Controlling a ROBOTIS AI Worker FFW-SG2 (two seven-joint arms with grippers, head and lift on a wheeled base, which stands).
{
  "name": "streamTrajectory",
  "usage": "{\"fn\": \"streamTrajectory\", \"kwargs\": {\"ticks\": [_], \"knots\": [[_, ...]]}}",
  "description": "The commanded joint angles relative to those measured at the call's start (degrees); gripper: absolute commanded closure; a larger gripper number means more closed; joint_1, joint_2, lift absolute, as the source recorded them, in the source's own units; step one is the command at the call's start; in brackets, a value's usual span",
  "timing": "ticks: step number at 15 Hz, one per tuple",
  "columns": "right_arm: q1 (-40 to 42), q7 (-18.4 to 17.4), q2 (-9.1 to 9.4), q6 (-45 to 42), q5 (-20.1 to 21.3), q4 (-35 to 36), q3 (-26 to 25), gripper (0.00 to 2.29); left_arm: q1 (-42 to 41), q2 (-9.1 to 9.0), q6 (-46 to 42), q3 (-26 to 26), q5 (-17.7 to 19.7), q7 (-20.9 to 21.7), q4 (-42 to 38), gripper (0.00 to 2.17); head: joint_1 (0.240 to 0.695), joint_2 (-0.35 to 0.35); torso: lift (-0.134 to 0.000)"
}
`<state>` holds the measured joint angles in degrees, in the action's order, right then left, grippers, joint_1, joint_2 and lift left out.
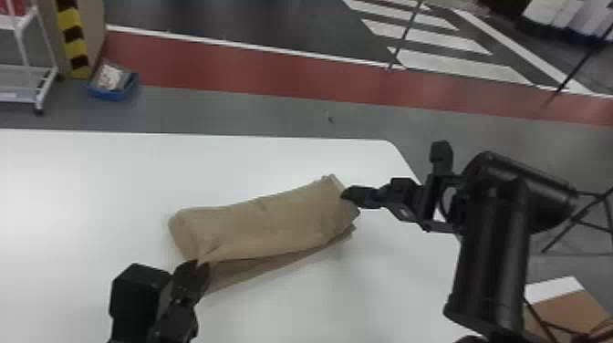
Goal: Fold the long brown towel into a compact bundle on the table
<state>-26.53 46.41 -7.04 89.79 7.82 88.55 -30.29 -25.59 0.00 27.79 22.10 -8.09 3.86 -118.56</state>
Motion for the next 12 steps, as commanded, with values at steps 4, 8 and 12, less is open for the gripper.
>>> {"fn": "streamTrajectory", "kwargs": {"ticks": [4, 8, 12], "knots": [[0.5, 0.0, -0.43, 0.3, 1.5, -0.7, -0.6, 1.16, -0.4, -0.15, -1.1, -1.1, 1.1, -0.1, 0.8, 1.43, 0.695, -0.350, -0.125], [0.5, -0.3, -0.87, 0.3, 4.3, -1.4, -0.6, 0.31, -0.6, -0.15, -1.1, -1.3, 1.1, 0.0, 0.9, 1.43, 0.695, -0.350, -0.125], [0.1, -0.8, -1.75, 0.3, 6.7, -2.7, 0.3, 0.27, -1.0, -0.15, -1.3, -1.3, 1.1, 0.1, 0.7, 1.43, 0.695, -0.350, -0.125]]}}
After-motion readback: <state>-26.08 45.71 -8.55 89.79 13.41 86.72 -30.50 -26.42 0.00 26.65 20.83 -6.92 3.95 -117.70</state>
